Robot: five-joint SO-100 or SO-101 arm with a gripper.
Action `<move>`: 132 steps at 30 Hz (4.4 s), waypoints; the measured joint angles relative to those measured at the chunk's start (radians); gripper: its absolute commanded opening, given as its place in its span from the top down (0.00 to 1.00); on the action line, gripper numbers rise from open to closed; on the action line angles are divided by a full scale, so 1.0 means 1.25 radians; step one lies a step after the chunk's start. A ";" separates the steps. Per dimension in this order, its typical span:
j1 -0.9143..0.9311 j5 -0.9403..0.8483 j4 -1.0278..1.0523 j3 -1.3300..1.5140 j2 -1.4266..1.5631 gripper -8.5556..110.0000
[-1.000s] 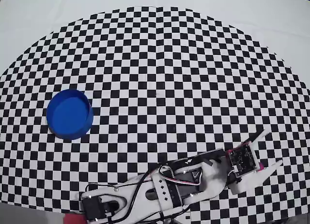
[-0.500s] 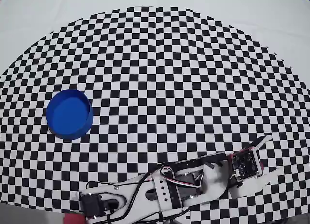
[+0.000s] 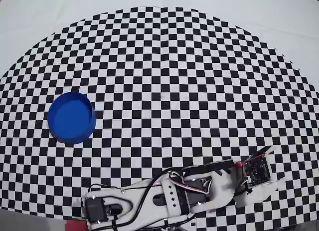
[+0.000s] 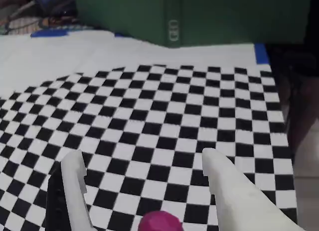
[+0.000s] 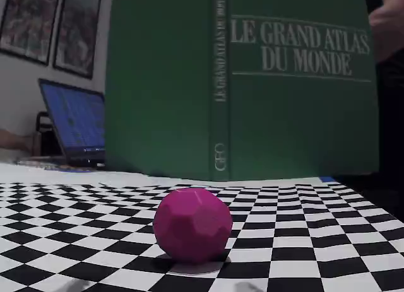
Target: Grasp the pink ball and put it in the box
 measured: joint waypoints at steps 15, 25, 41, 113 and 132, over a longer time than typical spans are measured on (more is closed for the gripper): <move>0.000 0.000 -0.006 0.000 -0.102 0.70; 0.000 0.000 -0.040 0.000 -0.182 0.70; 0.000 0.000 -0.145 -0.005 -0.339 0.70; 0.012 0.004 -0.238 -0.263 -0.861 0.70; 0.015 0.004 -0.252 -0.304 -0.946 0.70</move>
